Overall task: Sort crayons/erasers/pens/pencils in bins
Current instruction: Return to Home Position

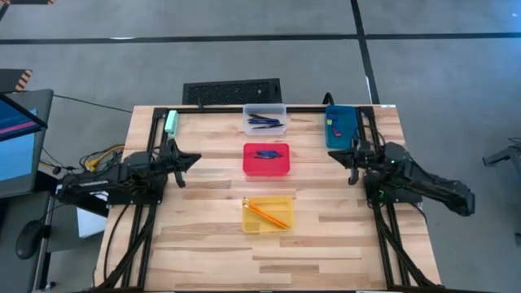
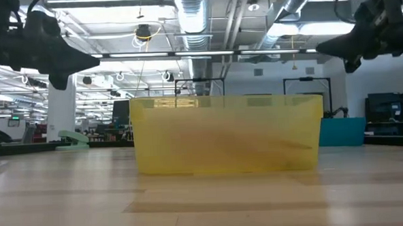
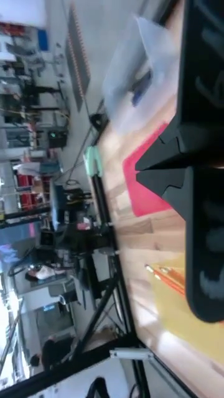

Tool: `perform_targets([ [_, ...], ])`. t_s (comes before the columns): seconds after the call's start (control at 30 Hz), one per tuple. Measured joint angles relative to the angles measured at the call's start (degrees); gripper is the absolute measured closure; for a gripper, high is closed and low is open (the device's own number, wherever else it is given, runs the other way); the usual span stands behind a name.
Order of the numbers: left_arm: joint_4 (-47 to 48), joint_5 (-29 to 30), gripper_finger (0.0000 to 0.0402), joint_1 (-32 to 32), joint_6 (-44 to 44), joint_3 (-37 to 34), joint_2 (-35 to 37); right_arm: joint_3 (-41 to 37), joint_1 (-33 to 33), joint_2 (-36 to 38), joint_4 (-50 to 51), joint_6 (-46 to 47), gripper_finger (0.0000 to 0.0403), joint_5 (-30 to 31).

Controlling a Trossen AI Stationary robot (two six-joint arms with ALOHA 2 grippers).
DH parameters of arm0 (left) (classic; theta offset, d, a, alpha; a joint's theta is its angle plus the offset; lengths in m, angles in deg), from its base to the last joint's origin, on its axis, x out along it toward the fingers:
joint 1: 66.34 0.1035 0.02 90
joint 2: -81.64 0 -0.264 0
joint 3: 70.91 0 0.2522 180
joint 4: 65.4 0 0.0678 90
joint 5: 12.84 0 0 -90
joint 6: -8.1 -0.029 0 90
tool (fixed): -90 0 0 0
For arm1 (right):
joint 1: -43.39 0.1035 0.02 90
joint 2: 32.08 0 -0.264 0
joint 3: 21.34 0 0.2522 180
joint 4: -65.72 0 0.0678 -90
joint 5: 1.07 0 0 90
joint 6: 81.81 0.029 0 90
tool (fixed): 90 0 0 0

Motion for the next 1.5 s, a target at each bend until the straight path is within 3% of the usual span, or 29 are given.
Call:
perform_targets([
  [0.17, 0.1, 0.9, 0.0401, 1.9, -3.5, 0.0, -0.2, -4.4, -0.6, 0.1, -5.5, 3.9, 0.0403, -0.5],
  [0.37, -0.3, 8.0, 0.0401, 2.7, -4.2, 0.0, -0.2, -4.7, -0.6, 0.0, -6.0, 4.3, 0.0391, -0.4],
  [0.6, -0.3, 7.9, 0.0401, 2.6, -1.1, 0.0, -0.3, -4.7, -0.6, -0.2, -4.9, -1.0, 0.0376, -0.1],
  [1.5, -0.2, 7.9, 0.0401, 2.6, -1.1, 0.0, -0.3, -4.8, -0.6, -0.2, -4.5, 1.8, 0.0377, -0.1],
])
